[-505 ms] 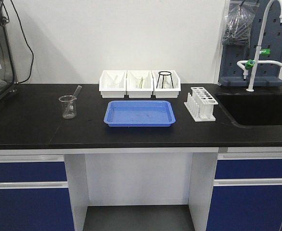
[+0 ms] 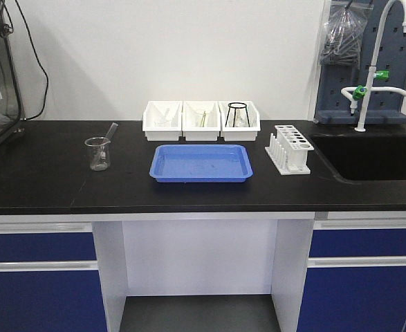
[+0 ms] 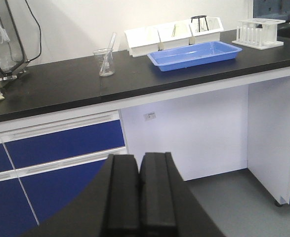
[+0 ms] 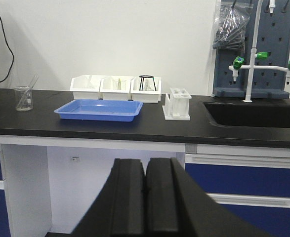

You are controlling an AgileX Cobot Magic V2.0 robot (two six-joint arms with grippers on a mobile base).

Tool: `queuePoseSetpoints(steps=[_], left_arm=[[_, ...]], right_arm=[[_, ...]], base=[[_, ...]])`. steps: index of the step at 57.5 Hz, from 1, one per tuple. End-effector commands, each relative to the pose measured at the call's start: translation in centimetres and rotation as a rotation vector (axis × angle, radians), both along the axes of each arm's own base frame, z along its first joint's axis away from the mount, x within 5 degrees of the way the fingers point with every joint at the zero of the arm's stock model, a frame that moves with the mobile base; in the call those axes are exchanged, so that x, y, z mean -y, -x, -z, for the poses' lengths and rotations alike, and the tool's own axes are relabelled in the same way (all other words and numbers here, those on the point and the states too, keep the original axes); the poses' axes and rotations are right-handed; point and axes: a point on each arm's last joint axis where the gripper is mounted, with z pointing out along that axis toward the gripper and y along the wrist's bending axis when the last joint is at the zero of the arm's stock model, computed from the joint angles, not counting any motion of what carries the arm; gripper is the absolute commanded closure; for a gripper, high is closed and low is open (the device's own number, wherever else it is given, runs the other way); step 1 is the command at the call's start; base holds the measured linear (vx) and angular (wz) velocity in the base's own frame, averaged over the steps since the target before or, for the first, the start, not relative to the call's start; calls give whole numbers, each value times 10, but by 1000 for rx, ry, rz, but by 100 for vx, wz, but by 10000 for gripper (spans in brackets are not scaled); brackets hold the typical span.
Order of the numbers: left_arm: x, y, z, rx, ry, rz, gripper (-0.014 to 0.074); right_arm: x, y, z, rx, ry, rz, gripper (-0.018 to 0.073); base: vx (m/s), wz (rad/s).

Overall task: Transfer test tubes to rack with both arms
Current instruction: 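Drive the base forward toward the bench and the beaker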

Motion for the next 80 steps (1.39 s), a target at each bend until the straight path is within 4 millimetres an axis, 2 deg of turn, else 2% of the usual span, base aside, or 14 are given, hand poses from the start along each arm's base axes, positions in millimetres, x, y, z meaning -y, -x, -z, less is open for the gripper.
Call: queuePoseSetpoints(steps=[1, 40, 80], left_arm=[[-1, -1, 0, 71, 20, -7, 614], [-1, -1, 0, 71, 20, -7, 614], [-1, -1, 0, 71, 20, -7, 614]], right_arm=[[1, 1, -4, 83, 4, 7, 567], [1, 1, -4, 83, 4, 7, 567], [1, 1, -4, 83, 4, 7, 567]], base=[[0, 0], [5, 0], [30, -6]])
